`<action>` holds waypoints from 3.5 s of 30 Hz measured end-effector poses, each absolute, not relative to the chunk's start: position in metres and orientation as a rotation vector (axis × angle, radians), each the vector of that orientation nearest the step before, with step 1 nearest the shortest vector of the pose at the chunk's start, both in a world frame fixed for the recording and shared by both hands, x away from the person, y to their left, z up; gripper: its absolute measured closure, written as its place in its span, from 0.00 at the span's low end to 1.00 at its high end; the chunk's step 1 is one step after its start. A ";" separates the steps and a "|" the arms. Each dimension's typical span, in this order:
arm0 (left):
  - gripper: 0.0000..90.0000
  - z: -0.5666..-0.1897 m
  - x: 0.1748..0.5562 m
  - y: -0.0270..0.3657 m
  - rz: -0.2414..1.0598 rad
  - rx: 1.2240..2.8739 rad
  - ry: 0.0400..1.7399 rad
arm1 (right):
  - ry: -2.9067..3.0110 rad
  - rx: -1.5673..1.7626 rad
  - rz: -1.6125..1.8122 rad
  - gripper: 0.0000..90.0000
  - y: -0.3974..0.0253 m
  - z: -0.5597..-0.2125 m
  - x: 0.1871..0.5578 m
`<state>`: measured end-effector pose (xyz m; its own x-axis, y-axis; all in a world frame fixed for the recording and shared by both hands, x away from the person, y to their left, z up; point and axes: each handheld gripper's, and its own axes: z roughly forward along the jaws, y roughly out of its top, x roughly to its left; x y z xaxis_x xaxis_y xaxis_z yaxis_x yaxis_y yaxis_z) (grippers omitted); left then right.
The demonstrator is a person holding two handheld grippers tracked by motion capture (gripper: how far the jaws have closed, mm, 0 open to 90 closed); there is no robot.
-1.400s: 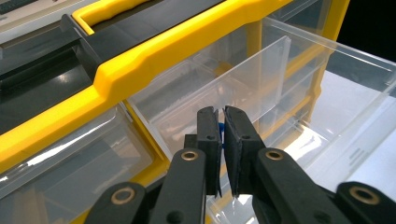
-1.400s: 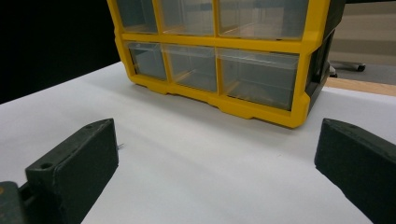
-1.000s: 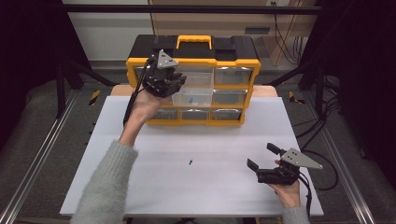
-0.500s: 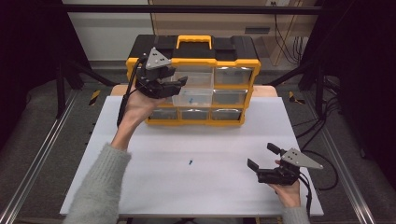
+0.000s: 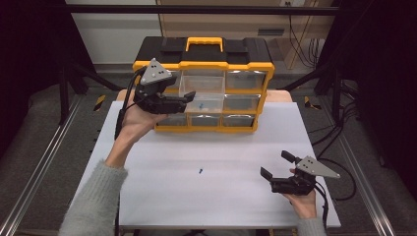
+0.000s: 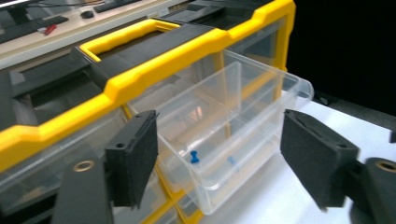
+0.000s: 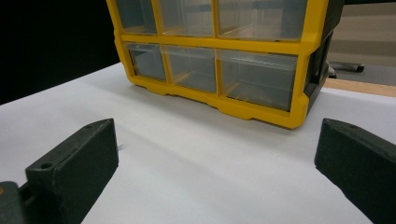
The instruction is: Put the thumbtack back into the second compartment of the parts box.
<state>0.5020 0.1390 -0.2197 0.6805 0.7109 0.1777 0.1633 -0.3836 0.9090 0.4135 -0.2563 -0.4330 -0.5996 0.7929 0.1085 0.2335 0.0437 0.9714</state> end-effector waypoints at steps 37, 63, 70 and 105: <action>0.05 -0.284 0.462 0.173 0.684 1.838 0.691 | 1.867 1.029 1.570 0.00 -0.255 -0.434 0.415; 0.04 -0.349 0.451 0.171 0.607 1.879 0.758 | 1.870 1.024 1.571 0.00 -0.255 -0.435 0.415; 0.04 -0.358 0.452 0.167 0.608 1.902 0.759 | 1.873 1.036 1.575 0.00 -0.254 -0.434 0.414; 0.06 -0.412 0.463 0.132 0.527 2.045 0.810 | 1.875 1.009 1.567 0.00 -0.253 -0.436 0.416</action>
